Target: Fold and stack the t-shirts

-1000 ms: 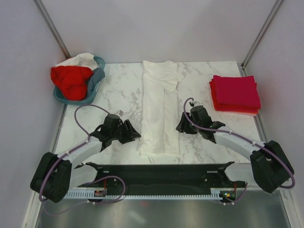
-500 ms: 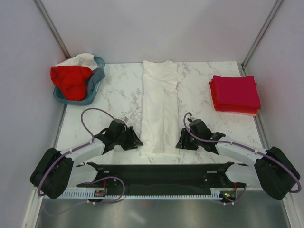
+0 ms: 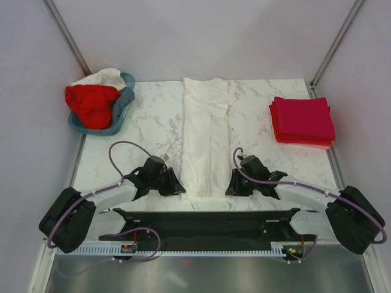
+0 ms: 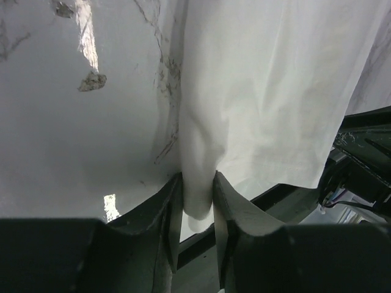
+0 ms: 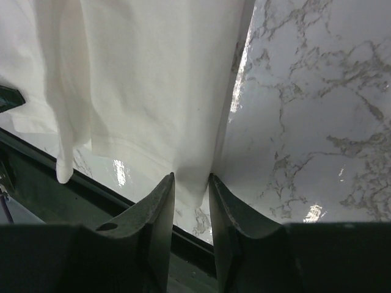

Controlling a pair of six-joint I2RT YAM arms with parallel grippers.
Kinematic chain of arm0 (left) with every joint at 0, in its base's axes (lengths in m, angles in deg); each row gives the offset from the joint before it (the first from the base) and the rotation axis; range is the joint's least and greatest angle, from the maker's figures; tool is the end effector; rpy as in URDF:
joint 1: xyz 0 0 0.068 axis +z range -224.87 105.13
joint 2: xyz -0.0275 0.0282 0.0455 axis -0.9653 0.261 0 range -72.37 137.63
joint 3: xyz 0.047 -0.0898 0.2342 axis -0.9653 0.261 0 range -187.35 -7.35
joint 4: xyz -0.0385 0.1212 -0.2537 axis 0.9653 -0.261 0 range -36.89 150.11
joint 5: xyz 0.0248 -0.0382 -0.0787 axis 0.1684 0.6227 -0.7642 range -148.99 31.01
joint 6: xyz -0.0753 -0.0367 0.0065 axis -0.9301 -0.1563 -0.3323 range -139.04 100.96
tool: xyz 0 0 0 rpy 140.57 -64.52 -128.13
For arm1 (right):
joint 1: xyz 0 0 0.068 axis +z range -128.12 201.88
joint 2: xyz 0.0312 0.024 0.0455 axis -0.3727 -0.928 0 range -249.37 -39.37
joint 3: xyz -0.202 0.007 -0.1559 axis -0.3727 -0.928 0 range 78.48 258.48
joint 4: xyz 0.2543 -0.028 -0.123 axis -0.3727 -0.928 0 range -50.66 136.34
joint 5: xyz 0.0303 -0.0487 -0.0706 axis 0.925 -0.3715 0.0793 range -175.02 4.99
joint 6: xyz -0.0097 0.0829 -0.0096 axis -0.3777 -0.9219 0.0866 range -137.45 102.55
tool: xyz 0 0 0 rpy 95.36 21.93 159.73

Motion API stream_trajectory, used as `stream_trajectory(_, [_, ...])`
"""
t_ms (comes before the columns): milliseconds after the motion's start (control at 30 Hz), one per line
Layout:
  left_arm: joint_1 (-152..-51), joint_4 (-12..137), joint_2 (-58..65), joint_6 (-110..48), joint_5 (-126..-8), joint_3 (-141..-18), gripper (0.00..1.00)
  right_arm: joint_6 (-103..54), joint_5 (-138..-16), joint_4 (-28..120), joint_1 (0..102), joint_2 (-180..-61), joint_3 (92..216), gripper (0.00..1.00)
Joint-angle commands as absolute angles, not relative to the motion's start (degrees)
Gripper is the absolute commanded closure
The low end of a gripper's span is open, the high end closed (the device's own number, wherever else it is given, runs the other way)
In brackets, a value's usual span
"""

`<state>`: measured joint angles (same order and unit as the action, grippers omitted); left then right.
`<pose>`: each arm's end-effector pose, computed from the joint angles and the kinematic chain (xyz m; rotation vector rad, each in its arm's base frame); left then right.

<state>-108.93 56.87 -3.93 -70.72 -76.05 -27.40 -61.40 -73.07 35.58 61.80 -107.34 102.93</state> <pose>0.1889 -0.1538 0.0678 -0.2736 2.6839 -0.9338 0.1814 0.1717 0.0812 0.0040 2.7051 0.7925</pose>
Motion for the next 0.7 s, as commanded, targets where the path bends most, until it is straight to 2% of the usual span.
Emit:
stream_trajectory(0, [-110.0,54.1,-5.0,-72.4,-76.5,-24.9,0.67,-62.0,-73.0,34.7,62.5,-107.8,102.1,0.64])
stream_trajectory(100, [-110.1,52.8,-7.6,-72.8,-76.6,-23.9,0.74,-62.5,-73.0,34.6,62.7,-107.5,101.9,0.79])
stream_trajectory(133, [-110.1,52.5,-8.3,-72.9,-77.0,-23.7,0.84,-62.5,-72.9,34.4,62.6,-107.5,101.9,0.83])
stream_trajectory(167, [-110.1,51.9,-10.0,-72.9,-77.3,-23.6,0.88,-62.6,-72.6,34.0,62.7,-107.0,102.1,0.92])
stream_trajectory(267, [-110.0,50.1,-12.8,-73.4,-78.8,-23.7,0.97,-62.9,-72.4,32.8,62.6,-105.2,103.0,1.0])
stream_trajectory(467, [-110.2,47.1,-19.9,-76.1,-82.4,-24.0,0.98,-62.1,-72.4,28.4,62.7,-101.6,105.8,1.0])
stream_trajectory(667, [-110.2,46.7,-20.5,-77.0,-82.3,-23.0,0.98,-62.1,-72.0,27.4,62.7,-100.3,105.0,1.0])
